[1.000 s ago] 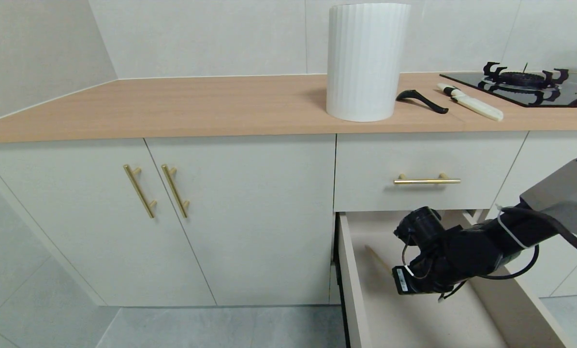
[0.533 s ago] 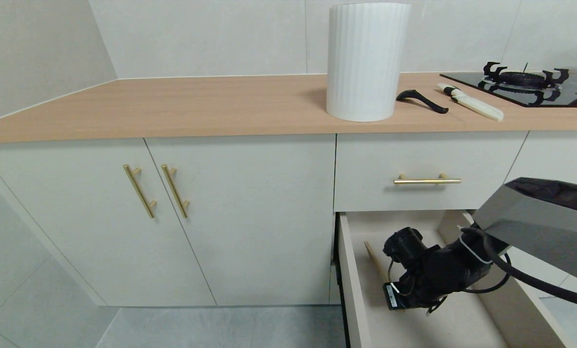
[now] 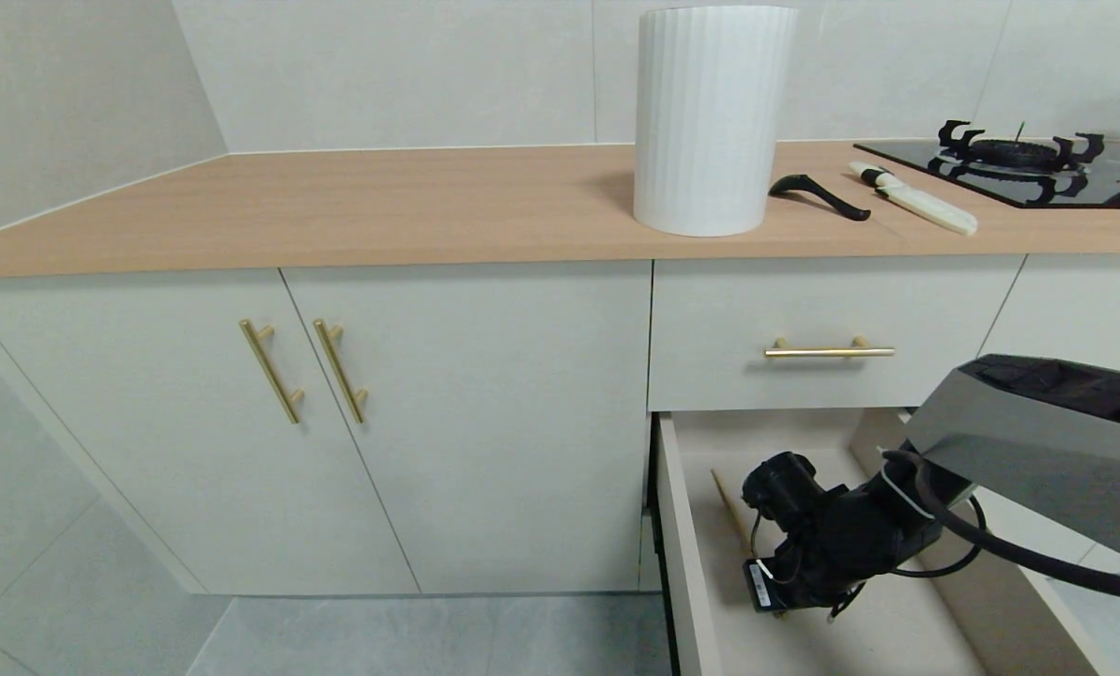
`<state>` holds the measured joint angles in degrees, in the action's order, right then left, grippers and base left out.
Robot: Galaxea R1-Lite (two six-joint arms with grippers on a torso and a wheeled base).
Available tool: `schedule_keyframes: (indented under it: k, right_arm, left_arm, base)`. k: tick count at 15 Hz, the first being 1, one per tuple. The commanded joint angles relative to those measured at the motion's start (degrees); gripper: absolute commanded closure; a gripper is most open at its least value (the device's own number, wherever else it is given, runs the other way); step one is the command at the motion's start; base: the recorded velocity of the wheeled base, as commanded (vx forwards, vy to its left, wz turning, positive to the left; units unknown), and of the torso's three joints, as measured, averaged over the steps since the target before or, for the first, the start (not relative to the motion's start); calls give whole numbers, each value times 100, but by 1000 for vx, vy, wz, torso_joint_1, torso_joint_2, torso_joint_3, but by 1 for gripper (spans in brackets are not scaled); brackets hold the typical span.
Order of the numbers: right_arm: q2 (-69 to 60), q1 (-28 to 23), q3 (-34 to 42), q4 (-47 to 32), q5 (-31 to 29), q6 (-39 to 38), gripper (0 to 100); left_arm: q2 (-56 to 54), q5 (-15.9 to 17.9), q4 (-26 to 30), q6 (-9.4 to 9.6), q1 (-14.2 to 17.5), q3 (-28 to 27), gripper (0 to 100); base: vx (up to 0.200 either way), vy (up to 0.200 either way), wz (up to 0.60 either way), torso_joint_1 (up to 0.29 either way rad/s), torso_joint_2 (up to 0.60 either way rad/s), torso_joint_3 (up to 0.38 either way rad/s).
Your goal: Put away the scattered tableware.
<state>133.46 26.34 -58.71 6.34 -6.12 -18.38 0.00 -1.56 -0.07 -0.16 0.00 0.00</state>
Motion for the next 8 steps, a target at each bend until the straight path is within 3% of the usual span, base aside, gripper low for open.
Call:
schedule_keyframes:
  k: [1,8]
  right_arm:
    - [-4,2,0,-1,-3,1,0]
    - [-611,-6,61,-27,-249,10,0]
  left_arm:
    - [9,-2,-1,-2,0,0,0]
    - [9,-2,-1,-2,0,0,0]
  base:
    - [0,0,0,0,0,0]
    - [0,0,0,0,0,0]
